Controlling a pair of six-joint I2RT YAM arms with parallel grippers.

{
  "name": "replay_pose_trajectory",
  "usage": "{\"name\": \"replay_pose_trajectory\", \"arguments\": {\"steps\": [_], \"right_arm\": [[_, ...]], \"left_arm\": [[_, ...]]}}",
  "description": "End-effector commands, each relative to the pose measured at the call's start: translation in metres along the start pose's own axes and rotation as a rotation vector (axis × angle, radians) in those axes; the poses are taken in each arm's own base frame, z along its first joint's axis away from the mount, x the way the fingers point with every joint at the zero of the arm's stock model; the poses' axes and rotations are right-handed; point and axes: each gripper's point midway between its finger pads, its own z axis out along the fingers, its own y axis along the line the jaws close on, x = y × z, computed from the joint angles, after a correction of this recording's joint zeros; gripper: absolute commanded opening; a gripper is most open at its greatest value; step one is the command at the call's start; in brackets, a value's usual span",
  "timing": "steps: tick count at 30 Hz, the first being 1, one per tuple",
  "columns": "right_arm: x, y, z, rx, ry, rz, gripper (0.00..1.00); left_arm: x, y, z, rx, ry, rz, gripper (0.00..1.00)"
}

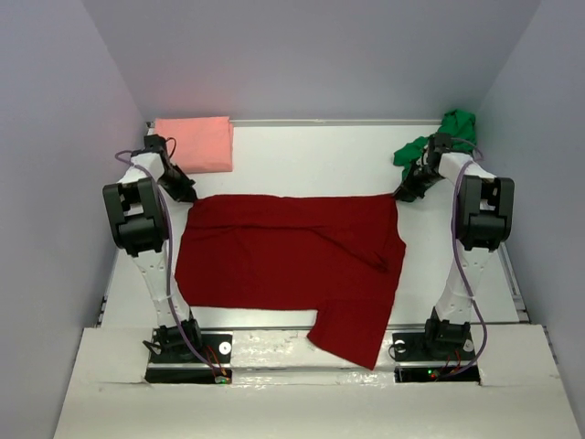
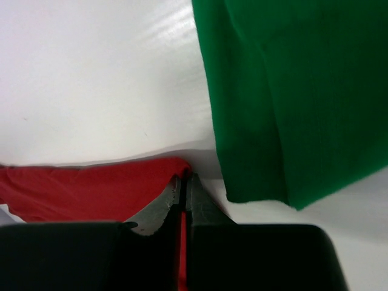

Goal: Fold and stack the t-shirts
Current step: Fold the tshirt

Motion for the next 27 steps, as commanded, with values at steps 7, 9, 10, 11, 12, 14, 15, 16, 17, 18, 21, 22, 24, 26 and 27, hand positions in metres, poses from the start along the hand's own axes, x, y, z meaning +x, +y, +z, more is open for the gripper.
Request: {"name": "replay_pose_trajectory", "arguments": {"steps": [7,9,10,11,12,14,15,16,17,18,21,22,24,26,27], "right_arm": [[-0.057,0.03,0.0,-0.065,-0.062,-0.054,0.0],[-0.061,0.029,0.004,-0.063,-0.061,-0.059,0.0],[-0.067,0.033,0.002,-0.067,-0.075,-0.067,0.0],[-0.069,0.034,0.002,-0.07,-0.077,-0.068,0.0],[-0.07,0.033,0.005,-0.07,-0.074,-0.067,0.0],[-0.073,0.035,0.006,-0.077,-0.077,-0.067,0.0],[-0.075,0.036,0.007,-0.082,-0.077,-0.067,0.0],[-0.074,0.036,0.008,-0.084,-0.073,-0.064,0.0],[-0.075,0.036,0.009,-0.087,-0.073,-0.065,0.0],[-0.074,0.036,0.009,-0.088,-0.071,-0.063,0.0],[-0.075,0.037,0.01,-0.095,-0.071,-0.066,0.0],[-0.075,0.038,0.011,-0.1,-0.069,-0.066,0.0],[-0.075,0.04,0.012,-0.11,-0.067,-0.065,0.0],[-0.076,0.041,0.013,-0.121,-0.069,-0.066,0.0],[-0.075,0.041,0.014,-0.126,-0.065,-0.067,0.0]], "left_arm": [[-0.013,0.019,-0.046,-0.023,-0.129,-0.071,0.0],[-0.015,0.023,-0.049,-0.027,-0.143,-0.083,0.0],[-0.018,0.023,-0.053,-0.023,-0.157,-0.087,0.0],[-0.022,0.025,-0.055,-0.02,-0.17,-0.095,0.0],[-0.027,0.025,-0.056,-0.012,-0.186,-0.098,0.0],[-0.04,0.022,-0.058,0.006,-0.21,-0.1,0.0],[-0.045,0.021,-0.059,0.011,-0.214,-0.103,0.0],[-0.048,0.021,-0.053,0.007,-0.204,-0.101,0.0],[-0.059,0.013,-0.057,0.026,-0.225,-0.089,0.0],[-0.063,0.009,-0.057,0.04,-0.224,-0.089,0.0],[-0.075,0.0,-0.053,0.068,-0.229,-0.081,0.0],[-0.076,-0.002,-0.049,0.069,-0.218,-0.078,0.0],[-0.081,-0.011,-0.05,0.088,-0.223,-0.062,0.0],[-0.079,-0.015,-0.042,0.088,-0.206,-0.049,0.0],[-0.08,-0.019,-0.041,0.095,-0.208,-0.041,0.0]]}}
